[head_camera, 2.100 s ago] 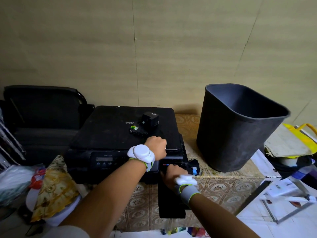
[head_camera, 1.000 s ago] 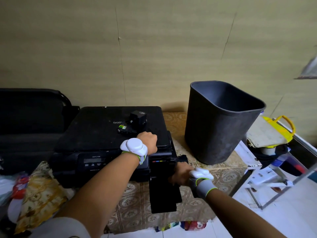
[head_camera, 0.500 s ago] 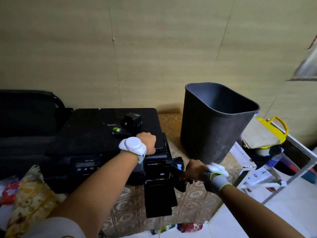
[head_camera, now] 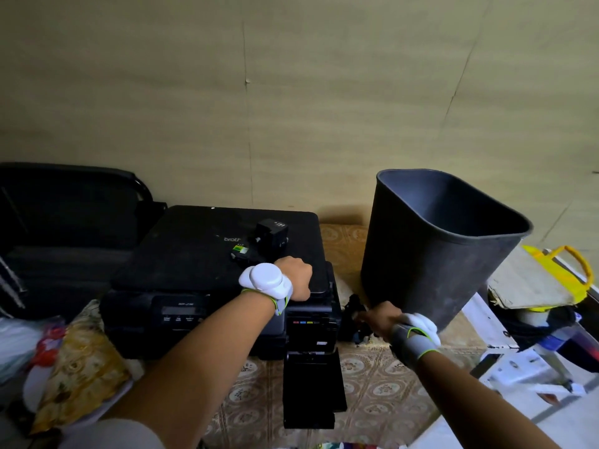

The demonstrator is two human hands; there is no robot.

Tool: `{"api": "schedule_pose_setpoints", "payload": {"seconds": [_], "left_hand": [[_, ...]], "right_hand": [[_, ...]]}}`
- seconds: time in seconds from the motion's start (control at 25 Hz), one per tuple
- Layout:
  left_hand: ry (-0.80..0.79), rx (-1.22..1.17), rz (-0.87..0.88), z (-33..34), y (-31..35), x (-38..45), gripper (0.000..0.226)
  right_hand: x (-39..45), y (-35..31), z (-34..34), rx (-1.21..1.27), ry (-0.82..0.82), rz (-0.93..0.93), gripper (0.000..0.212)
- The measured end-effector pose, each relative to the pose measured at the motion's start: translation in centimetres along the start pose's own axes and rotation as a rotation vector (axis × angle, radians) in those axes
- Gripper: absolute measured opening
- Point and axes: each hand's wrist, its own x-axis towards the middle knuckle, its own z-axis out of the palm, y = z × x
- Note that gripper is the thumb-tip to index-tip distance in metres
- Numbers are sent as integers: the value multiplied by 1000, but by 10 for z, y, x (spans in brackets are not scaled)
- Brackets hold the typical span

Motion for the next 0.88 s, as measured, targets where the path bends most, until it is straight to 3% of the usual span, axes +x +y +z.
{"api": "schedule_pose_setpoints", "payload": {"seconds": [0.12,0.32,0.48,0.72,0.88], "left_hand": [[-27,-59,-16,1,-5,-1,16],[21,-113,-56,9,-11,-4,33],[23,-140,-68,13,-11,-4,33],[16,-167,-84,15,-15,1,34],[18,-172,-88,16,-17,-1,33]], "right_hand": [[11,1,16,57,-37,32,52],[18,0,26,12,-101,53,36],[19,10,31,15,-92,123,42],[37,28,43,-18,-114,81,52],[8,-2,24,-76,-74,48,58]]}}
